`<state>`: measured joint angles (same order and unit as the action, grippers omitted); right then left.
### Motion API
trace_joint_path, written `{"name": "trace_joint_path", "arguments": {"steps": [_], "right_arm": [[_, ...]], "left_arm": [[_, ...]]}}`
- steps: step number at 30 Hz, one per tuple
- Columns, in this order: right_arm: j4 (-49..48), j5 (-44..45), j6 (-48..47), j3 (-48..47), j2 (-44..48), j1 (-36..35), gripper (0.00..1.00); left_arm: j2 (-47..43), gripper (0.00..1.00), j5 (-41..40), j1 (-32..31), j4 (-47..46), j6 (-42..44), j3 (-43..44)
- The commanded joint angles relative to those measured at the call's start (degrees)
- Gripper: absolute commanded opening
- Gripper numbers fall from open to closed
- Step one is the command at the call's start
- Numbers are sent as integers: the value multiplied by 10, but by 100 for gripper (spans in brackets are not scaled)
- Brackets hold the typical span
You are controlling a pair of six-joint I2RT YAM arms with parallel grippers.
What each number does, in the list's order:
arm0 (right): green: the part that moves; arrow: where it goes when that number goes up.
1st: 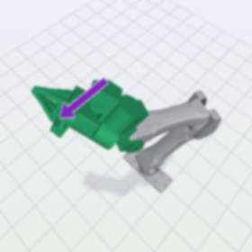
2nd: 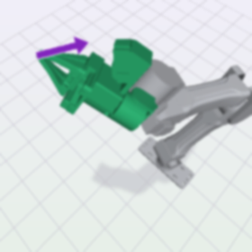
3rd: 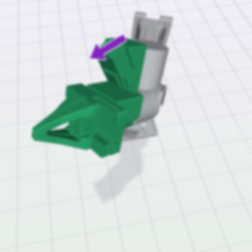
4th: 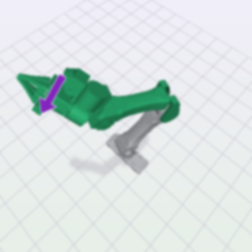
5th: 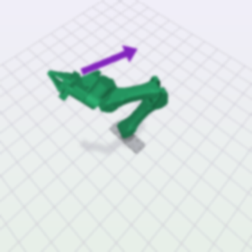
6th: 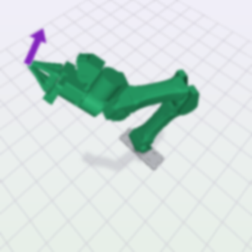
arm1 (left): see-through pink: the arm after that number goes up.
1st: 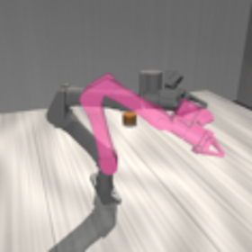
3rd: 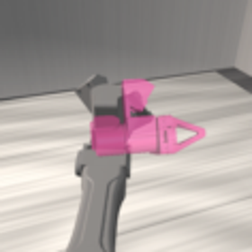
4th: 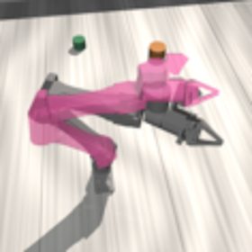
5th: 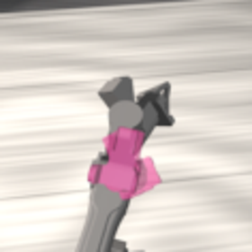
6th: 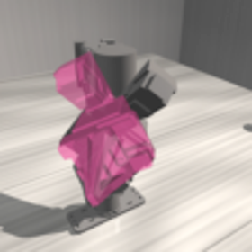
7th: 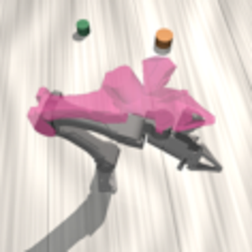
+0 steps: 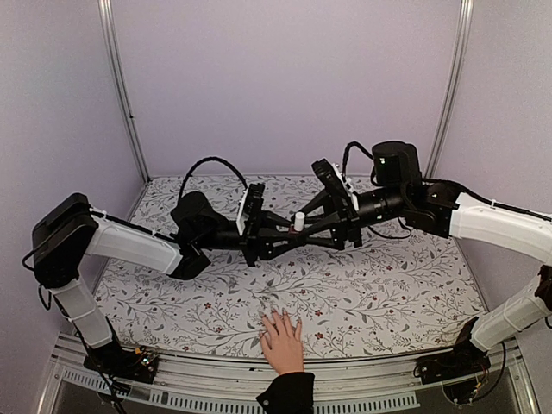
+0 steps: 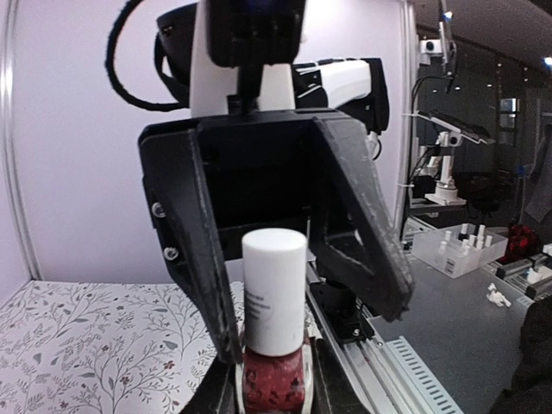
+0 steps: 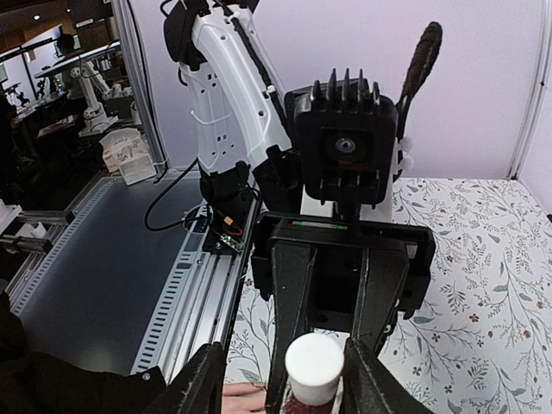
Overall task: Paint the nails
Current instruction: Unscrew the nail polish bottle.
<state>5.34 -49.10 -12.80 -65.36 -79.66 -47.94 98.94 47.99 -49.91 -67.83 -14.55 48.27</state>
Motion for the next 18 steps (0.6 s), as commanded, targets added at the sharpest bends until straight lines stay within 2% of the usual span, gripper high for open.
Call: {"name": "trace_joint_path", "arguments": {"steps": [1,10,14,18], "right_arm": [[-47,33,43,29,25,-2,51],[-101,214,125,30,35,-2,61],[-94,271,160,8,31,-2,61],[-87,308,181,-13,9,-2,55]], "left_arm": [[-25,0,-96,4,-18,27,-27],[-37,0,-234,2,30,75,-30],[-44,0,-277,-3,57,93,-27],[-45,0,-342,-15,89,127,-19]]}}
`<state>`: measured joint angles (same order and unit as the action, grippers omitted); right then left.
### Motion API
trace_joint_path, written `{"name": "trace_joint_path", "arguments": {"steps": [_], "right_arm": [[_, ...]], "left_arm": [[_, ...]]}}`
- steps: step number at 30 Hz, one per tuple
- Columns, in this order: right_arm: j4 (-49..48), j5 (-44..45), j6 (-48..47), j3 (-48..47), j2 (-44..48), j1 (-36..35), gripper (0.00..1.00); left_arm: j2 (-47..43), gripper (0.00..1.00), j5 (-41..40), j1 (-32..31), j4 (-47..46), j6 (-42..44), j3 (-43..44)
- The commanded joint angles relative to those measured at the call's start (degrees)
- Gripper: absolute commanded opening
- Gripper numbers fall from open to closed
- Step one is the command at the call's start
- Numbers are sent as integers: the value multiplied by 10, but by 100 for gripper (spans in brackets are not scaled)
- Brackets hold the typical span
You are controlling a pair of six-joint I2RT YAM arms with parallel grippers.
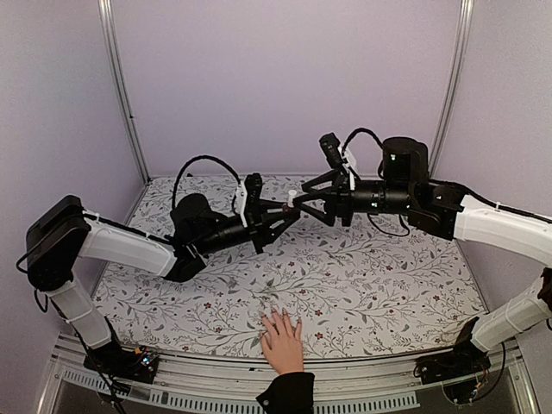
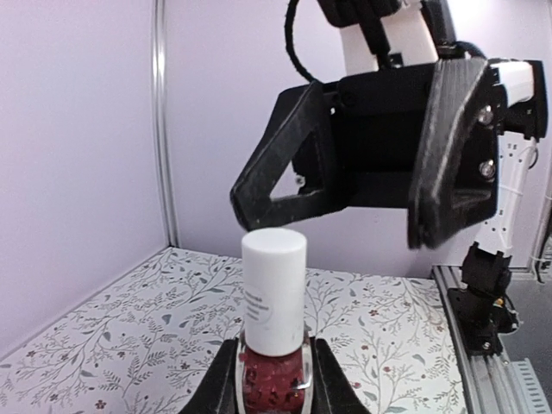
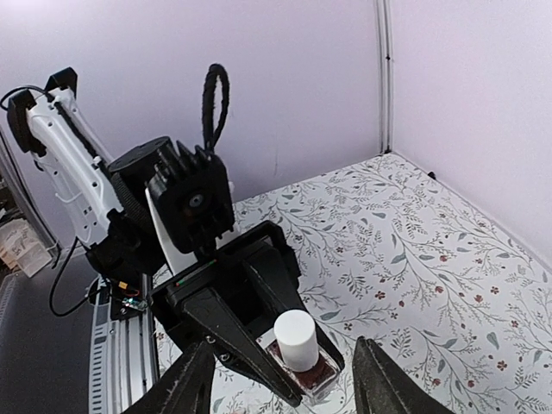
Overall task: Paint the nails
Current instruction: Unscrew the nail polish bottle.
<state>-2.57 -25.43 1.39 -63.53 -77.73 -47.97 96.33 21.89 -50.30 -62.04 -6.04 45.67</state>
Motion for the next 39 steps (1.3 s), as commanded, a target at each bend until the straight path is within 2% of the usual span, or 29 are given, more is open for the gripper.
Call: {"name": "trace_joint_path", "arguments": {"steps": [1,6,11,21,26,34,39], "right_arm": [[-7,78,46,-35,-13,-2,53],[25,122,60,-61,-21,-2,45],[58,131,59,-86,-37,-2,45],[59,124,68,-84,-63,-5,43],[44,104,68,-74,-64,-7,29],[35,79,65,-64,-53,-8,13],[31,56,56,-58,-48,-8,11]], "left_arm": [[-17,0,-97,-14,38,47,11],[-6,0,-142,-25,40,59,17],[4,0,-170,-35,54,60,37],[18,0,-190,-44,68,75,56],[22,0,-198,-46,74,75,62],[21,0,-184,-43,72,70,67],[20,0,-169,-37,76,62,68]]}}
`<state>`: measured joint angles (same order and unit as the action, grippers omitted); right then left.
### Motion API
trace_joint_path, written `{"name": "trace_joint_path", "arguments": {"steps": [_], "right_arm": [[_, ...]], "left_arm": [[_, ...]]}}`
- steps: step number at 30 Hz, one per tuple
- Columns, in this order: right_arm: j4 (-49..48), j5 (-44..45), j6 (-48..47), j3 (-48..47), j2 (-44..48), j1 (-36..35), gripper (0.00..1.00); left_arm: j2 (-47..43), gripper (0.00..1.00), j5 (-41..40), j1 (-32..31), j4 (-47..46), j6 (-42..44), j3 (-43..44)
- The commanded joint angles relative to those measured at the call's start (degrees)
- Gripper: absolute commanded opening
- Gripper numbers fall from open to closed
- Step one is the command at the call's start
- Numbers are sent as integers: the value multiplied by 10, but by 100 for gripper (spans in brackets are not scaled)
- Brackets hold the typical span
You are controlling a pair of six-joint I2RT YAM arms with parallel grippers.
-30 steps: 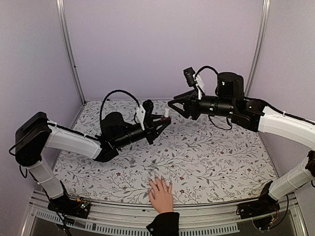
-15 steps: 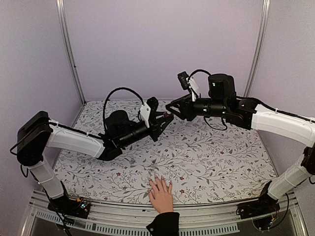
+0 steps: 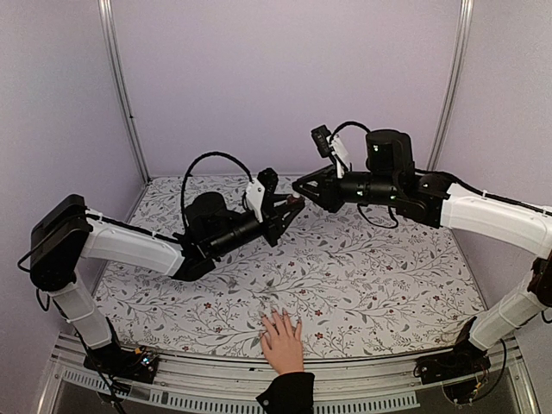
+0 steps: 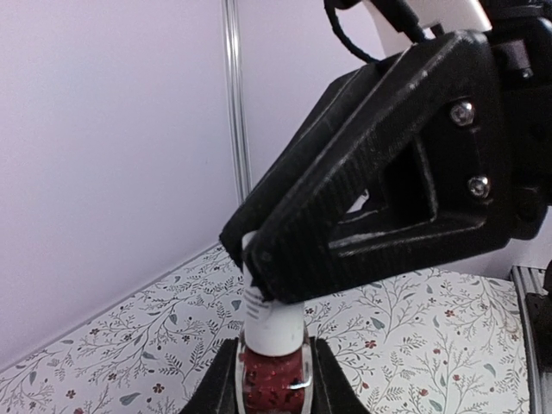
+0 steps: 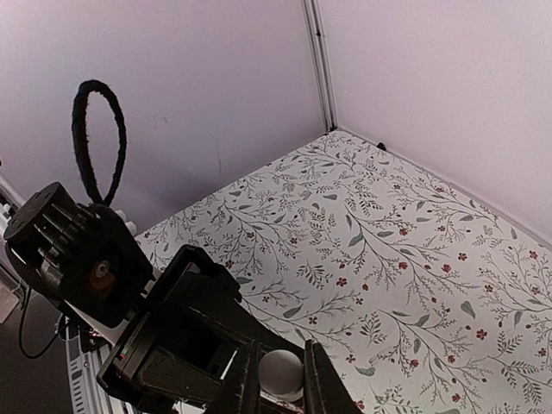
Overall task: Paint the nails
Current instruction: Unscrew the nail polish bottle.
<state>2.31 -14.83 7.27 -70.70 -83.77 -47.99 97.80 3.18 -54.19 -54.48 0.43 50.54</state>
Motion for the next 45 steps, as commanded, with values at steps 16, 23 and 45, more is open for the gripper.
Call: {"name": "trace_joint_path", "arguments": {"steps": [16,23,45], "right_arm": [[25,-167,-136,12,37,-9,6],[42,-253,-187,13,44,-12,6],[57,-277,-230,-3,39,-12,27]], "left_arm": [[-5,0,307,56,5,-72,16],[-19,0,448,58,-11,-76,13],[-26,0,508,67,-47,-91,6]]}}
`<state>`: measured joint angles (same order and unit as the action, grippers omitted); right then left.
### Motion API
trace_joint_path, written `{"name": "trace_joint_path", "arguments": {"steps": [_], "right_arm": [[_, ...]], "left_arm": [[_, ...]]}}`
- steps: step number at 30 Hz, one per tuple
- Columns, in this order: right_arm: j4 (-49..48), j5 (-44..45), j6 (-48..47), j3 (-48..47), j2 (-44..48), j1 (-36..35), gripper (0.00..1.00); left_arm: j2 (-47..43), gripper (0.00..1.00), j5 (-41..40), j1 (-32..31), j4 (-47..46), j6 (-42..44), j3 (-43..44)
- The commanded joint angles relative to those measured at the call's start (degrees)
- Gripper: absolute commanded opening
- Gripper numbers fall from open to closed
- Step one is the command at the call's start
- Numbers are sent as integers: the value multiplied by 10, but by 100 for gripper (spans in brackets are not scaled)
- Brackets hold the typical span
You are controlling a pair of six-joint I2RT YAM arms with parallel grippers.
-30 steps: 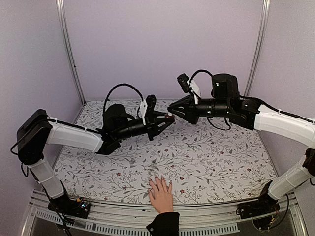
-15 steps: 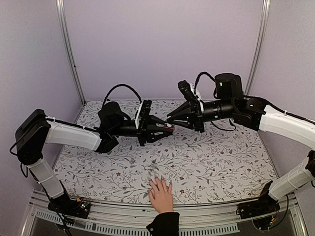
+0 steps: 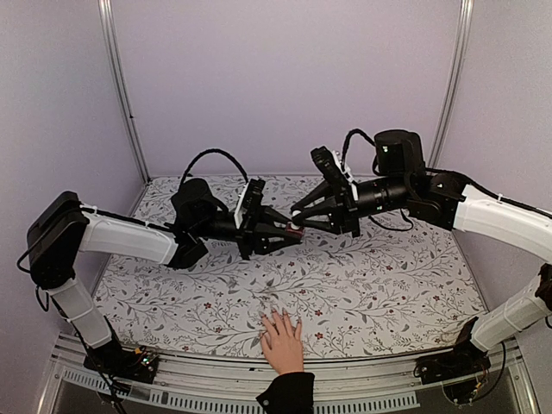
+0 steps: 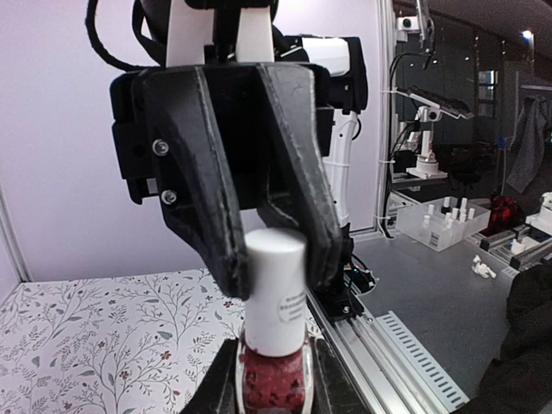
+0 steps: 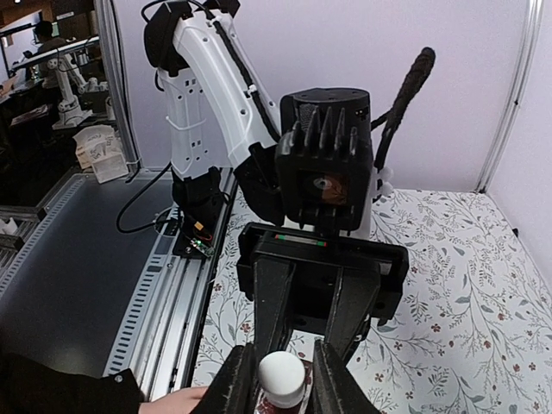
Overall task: Paint the nails
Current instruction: Unscrew the nail polish bottle.
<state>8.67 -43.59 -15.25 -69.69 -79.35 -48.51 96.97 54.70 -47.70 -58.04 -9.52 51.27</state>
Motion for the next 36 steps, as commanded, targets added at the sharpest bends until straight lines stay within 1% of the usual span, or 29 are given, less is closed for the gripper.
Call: {"name": "trace_joint_path", "arguments": {"steps": [1,2,3,6,11,15,16,17,18,20,23,26,27,30,36], "right_arm": [[-8,13,-3,-13,-5,-7,35],[-10,17,0,-14,-5,-8,43],[-12,19,2,-14,-4,-7,48],[-29,29,13,-9,1,-6,61],[-60,79,43,4,6,-6,70],[-86,146,75,15,11,-3,77],[-95,158,84,19,12,-1,80],[-101,165,88,21,12,1,91],[-104,166,93,23,12,5,98],[-104,187,102,20,8,8,99],[-91,256,123,10,-2,12,99],[-87,305,149,1,-17,19,99],[-87,311,168,1,-21,19,99],[-87,313,182,-3,-36,19,97],[-89,296,194,-3,-44,19,88]], "left_arm": [[-17,0,-12,3,-11,10,-2],[-16,0,-20,4,-11,12,-3],[-17,0,-32,5,-11,13,-5],[-22,0,-80,6,0,22,-8],[-26,0,-169,5,-6,31,-19],[-27,0,-249,2,-11,34,-27],[-26,0,-263,2,-11,36,-28],[-26,0,-276,2,-9,39,-28],[-24,0,-289,1,-8,42,-28],[-23,0,-317,-1,-5,47,-28],[-22,0,-361,-6,-4,54,-29],[-16,0,-413,-20,-3,84,-28],[-13,0,-427,-26,-1,92,-26],[-6,0,-463,-40,1,109,-20],[13,0,-526,-58,1,120,-7]]}}
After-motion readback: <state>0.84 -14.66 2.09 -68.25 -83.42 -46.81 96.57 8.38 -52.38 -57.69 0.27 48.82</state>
